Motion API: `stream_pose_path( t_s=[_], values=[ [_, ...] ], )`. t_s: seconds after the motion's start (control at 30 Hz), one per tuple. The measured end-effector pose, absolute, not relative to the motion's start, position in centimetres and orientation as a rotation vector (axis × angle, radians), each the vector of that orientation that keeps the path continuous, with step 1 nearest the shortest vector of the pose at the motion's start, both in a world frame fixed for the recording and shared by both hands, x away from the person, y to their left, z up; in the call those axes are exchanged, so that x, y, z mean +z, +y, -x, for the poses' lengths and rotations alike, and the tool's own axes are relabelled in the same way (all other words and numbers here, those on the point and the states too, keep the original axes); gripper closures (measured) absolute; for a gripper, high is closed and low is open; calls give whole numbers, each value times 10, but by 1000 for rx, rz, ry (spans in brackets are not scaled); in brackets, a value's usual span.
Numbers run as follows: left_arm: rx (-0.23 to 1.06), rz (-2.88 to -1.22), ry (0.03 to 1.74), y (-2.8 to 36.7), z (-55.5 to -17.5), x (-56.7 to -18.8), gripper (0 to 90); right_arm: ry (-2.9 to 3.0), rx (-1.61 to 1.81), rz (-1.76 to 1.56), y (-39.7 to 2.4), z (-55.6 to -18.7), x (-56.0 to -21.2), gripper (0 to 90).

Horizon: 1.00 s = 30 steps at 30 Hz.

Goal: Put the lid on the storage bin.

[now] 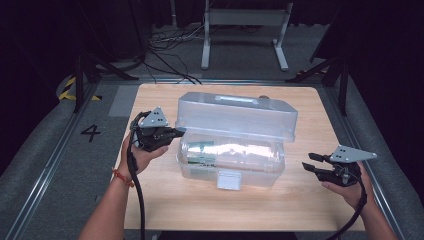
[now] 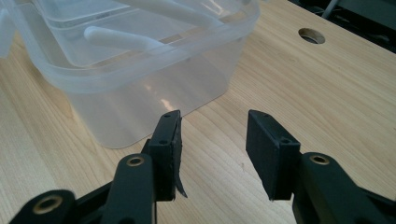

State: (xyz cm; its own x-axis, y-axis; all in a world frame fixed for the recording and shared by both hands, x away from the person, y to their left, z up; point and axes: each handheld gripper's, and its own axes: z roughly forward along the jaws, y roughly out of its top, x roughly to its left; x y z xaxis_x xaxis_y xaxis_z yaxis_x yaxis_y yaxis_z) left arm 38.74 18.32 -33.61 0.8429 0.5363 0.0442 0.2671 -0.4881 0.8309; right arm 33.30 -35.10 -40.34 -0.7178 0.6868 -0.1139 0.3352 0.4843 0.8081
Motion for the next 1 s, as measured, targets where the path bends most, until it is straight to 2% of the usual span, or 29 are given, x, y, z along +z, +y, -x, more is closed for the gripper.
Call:
stream_pose_path(
  t_s=[1.0],
  values=[
    [372, -2120, 607, 200, -368, -363, 900, 2333, 1116, -834, -341, -334, -414, 557]
  ],
)
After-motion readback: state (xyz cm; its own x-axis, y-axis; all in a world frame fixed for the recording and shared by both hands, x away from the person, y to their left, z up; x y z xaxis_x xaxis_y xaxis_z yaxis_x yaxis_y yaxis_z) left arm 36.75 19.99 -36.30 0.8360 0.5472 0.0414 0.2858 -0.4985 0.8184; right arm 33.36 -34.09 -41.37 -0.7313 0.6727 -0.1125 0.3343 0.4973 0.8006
